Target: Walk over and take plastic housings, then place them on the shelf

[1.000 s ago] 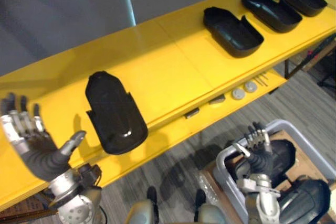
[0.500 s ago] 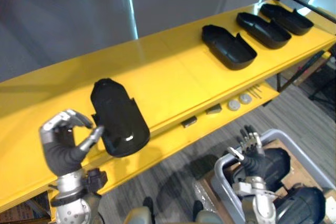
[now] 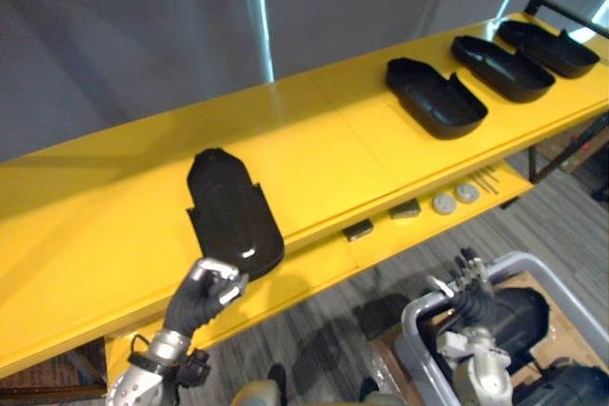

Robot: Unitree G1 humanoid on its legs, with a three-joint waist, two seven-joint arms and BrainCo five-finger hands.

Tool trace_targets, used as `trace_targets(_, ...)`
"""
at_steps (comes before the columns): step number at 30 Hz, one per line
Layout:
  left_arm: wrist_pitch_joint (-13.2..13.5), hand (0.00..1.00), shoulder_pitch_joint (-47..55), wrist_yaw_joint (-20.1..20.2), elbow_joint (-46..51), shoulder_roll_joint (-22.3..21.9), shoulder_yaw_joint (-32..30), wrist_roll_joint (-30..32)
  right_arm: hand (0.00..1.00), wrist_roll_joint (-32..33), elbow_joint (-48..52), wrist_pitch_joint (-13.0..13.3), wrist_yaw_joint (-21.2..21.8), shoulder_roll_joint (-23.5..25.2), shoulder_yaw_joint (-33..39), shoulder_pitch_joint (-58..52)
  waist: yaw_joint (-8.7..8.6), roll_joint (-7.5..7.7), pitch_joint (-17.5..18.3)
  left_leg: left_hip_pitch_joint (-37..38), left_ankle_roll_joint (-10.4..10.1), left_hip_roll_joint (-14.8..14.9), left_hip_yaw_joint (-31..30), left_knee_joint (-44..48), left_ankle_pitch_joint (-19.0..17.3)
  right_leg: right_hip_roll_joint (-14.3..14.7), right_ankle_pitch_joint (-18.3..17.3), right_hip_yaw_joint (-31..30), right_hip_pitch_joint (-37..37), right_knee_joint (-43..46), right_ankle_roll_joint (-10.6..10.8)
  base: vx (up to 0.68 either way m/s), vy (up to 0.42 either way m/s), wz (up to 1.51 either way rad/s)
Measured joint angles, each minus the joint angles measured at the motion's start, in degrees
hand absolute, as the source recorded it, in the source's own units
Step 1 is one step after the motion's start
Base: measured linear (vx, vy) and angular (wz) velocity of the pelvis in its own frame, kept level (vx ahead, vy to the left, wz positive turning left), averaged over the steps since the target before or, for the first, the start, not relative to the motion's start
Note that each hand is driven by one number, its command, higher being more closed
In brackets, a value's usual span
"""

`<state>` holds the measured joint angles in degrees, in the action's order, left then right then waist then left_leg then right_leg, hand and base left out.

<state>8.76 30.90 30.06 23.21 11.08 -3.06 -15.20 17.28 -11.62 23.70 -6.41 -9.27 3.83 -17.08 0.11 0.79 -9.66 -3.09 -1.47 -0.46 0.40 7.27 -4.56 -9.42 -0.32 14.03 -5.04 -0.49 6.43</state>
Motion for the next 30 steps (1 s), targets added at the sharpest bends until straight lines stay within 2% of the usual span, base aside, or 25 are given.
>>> trace_targets(3,-3.61,1.00,-0.06,-0.78,-1.25,0.58,2.11,-0.15,0.00,0.02,-1.10,-0.02,-0.02,-0.27,0.04,0.39,0.00,0.04,0.04,-0.02,0.04,-0.19,0.02,-0.01,0.03,-0.19,0.00,0.02,0.01,0.00,0.00,0.00,0.000,0.00)
trace_targets(7,-6.41,1.00,-0.18,-1.34,-3.61,1.89,5.45,-0.67,0.00,-0.03,-2.60,-0.01,-0.24,-0.27,-0.01,0.86,0.03,0.49,0.36,0.01,0.21,-0.44,0.08,-0.52,0.20,-0.44,0.00,0.04,0.18,0.01,0.00,0.00,0.000,0.00)
trace_targets(17,-7.42,1.00,-0.15,-1.86,-7.17,2.18,9.42,0.53,0.00,0.02,-4.48,0.00,-1.29,-0.30,-0.67,0.97,-0.17,0.79,0.56,0.39,0.26,-0.58,0.30,-0.70,0.22,-0.70,0.03,0.04,0.05,0.52,-0.01,0.00,0.000,0.00)
trace_targets(23,-7.31,1.00,-2.02,-5.77,-8.78,2.29,10.99,4.69,0.00,0.02,-5.31,0.06,-1.40,-0.48,-1.38,1.00,-0.27,0.47,1.15,1.00,0.27,-0.39,1.38,-0.89,0.19,-0.72,-0.03,-0.09,0.07,0.59,-0.09,-0.02,0.010,-0.06)
trace_targets(27,-7.33,1.00,-4.46,-8.63,-10.97,2.61,11.19,5.06,0.00,0.01,-5.99,0.15,-1.97,-0.61,-2.46,0.85,-0.85,-0.11,2.73,1.24,0.18,-0.29,1.68,-1.86,0.71,-0.70,-0.01,-0.32,0.46,0.41,-0.07,-0.01,0.006,-0.05)
trace_targets(30,-7.48,1.00,-7.62,-12.26,-13.61,3.50,11.20,5.09,0.00,0.01,-7.31,0.21,-2.29,-0.62,-3.05,1.01,-0.88,-0.35,3.26,2.77,-0.03,-0.11,1.97,-4.39,2.03,-0.62,0.03,-0.84,0.50,0.33,0.00,0.00,-0.013,-0.09)
